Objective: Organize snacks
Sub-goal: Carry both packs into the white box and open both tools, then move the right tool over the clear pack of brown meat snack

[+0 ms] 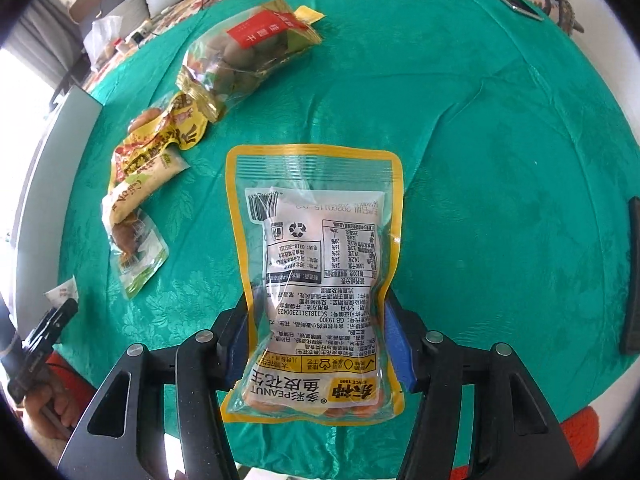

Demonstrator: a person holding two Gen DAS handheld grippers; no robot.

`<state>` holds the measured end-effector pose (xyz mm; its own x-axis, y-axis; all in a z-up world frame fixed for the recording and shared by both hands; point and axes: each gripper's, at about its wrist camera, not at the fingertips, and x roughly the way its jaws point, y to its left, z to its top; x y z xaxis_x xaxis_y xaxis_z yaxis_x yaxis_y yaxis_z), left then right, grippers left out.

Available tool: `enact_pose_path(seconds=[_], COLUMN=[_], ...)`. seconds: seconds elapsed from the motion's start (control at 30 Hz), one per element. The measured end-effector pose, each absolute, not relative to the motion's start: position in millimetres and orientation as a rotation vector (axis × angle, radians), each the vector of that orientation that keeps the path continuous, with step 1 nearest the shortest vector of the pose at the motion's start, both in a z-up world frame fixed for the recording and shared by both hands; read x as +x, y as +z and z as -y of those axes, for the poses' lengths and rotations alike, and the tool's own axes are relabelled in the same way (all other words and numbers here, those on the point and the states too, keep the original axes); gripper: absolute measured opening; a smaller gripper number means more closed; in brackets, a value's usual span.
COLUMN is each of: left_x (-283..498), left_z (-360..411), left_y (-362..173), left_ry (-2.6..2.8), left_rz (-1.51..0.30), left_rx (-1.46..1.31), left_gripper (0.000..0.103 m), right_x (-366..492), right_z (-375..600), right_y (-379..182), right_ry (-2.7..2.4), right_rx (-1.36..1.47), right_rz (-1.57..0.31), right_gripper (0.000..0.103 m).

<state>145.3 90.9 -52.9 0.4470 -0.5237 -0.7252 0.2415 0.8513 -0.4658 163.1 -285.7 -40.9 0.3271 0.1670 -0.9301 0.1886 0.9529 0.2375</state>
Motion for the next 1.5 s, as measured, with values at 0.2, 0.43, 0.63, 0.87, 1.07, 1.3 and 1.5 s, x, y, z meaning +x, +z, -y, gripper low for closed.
enact_pose_path(seconds=[0.2,0.43,0.63,0.87,1.07,1.3,1.5], left_x=[159.2,181.8,161.2,161.5,162.7,178.6,195.3], left_z=[-181.1,-320.2,-373.9,-319.9,-187.0,-68.4,-45.7], left_y=[36.6,60.6,33.5,37.5,47.8,-42.1,-100.1], left_ry=[-0.369,0.015,0.184,0.063,-0.219,-0.302,-0.192], left_rz=[-0.847,-0.815,-0.863,-0.846,-0.853,-1.013,-1.035], left_rx=[-0.426,-0.401,-0.356,-0.359,-0.245,-0.081,0.013], left_gripper=[0.048,0.051,0.074,0.079,0.093,0.096,0.094], right_x=[210.1,268.3,293.4,288.6,255.7,178.7,146.1], right_z=[149.8,-55.2,-110.3,-14.1,136.0,278.0,296.6], right_y=[45.6,116.1,126.5,109.8,27.5,-75.6,-95.3], right_ry=[0.303,0.672,0.678,0.418,0.089,-0.186,-0.223], right_rx=[0.262,0.245,0.317,0.086,-0.034,0.032,0.12], right_rz=[-1.098,-0.988,-0.979,-0.833,-0.853,-0.997,-0.953], right_gripper=[0.06,0.069,0.082,0.082,0.082,0.082,0.083])
